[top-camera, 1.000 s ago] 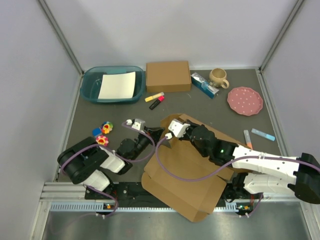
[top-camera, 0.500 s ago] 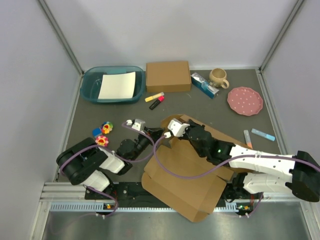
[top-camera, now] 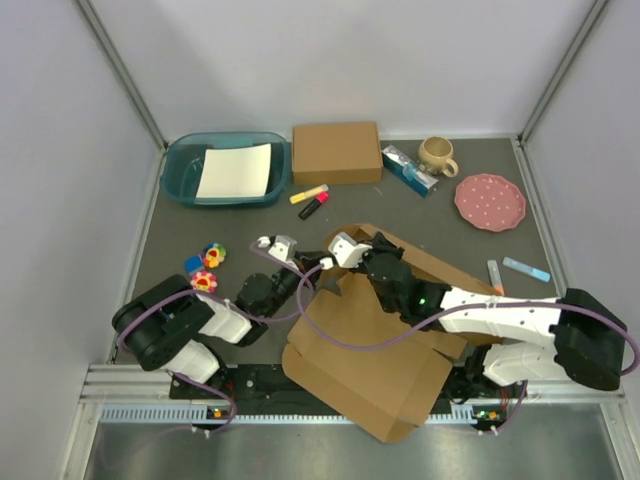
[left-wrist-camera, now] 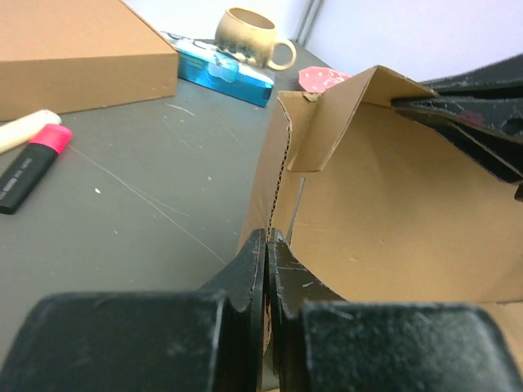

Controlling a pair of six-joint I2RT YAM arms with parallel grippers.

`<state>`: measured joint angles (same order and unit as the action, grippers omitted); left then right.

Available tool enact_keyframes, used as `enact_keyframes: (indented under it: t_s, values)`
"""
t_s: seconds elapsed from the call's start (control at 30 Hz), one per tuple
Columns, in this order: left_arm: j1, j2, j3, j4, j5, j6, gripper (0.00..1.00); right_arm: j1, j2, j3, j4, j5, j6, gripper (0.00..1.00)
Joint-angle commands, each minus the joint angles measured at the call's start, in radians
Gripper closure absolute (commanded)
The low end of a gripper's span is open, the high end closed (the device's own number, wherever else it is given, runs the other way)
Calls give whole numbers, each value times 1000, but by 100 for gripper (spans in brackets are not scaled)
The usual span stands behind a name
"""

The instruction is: Fold the paper box

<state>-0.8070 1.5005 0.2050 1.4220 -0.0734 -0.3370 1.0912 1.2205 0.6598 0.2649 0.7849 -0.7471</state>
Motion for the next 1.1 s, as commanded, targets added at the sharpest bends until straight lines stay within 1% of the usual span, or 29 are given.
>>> enact_keyframes:
  t_s: [0.0, 0.07, 0.13, 0.33, 0.43, 0.5, 0.63, 0.7, 0.93, 1.0, 1.07]
  values:
    - [32, -22, 39, 201, -37, 50, 100, 6, 77, 3, 258, 97, -52, 100]
    - [69, -34, 53, 195, -43, 33, 100, 6, 120, 21, 330, 91, -84, 100]
    - [91, -43, 65, 178, -42, 24, 100, 4, 145, 43, 367, 85, -118, 100]
    - [123, -56, 89, 130, -46, 16, 100, -4, 197, 90, 418, 50, -158, 100]
    - [123, -39, 74, 130, -8, -29, 98, -2, 209, 72, 430, 40, -166, 100]
    - [124, -20, 60, 140, 21, -92, 98, -4, 208, 54, 425, 40, -152, 100]
    - [111, 46, -16, 248, 40, -178, 99, -4, 198, 23, 424, 43, -126, 100]
    - [100, 52, -36, 247, 50, -217, 99, -2, 192, 12, 415, 45, -121, 100]
    - [42, 12, -41, 246, 69, -192, 100, -1, 169, -28, 410, 45, -135, 100]
    - [19, 3, -38, 236, 96, -186, 99, -2, 165, -45, 418, 51, -143, 100]
    - [-12, -16, -38, 206, 89, -157, 98, -2, 162, -54, 418, 56, -143, 100]
